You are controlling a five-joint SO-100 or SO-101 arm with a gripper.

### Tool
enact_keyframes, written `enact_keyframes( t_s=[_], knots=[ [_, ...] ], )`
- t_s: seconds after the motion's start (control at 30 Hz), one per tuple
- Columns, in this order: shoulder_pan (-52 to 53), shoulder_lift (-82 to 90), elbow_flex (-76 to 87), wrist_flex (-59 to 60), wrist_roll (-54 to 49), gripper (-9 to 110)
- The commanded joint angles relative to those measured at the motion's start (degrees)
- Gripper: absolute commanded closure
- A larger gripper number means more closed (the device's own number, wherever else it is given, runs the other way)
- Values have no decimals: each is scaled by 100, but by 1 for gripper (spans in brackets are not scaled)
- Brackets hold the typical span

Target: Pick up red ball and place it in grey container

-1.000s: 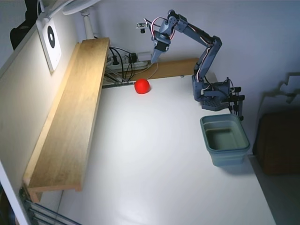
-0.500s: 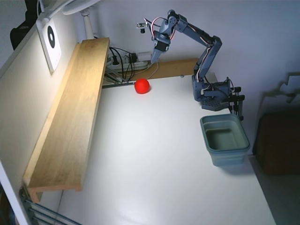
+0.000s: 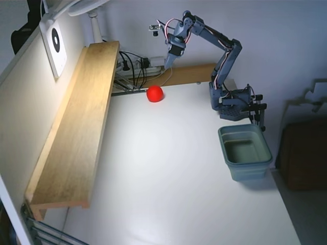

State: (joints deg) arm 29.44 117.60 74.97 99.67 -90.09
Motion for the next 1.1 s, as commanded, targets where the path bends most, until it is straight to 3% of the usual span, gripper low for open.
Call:
enact_keyframes(
  t_s=[0.0, 0.43, 1.07],
  knots=[
    [56, 164, 78, 33, 9, 63],
    [147, 164, 78, 33, 9, 63],
    [2162, 164, 78, 33, 9, 63]
  ],
)
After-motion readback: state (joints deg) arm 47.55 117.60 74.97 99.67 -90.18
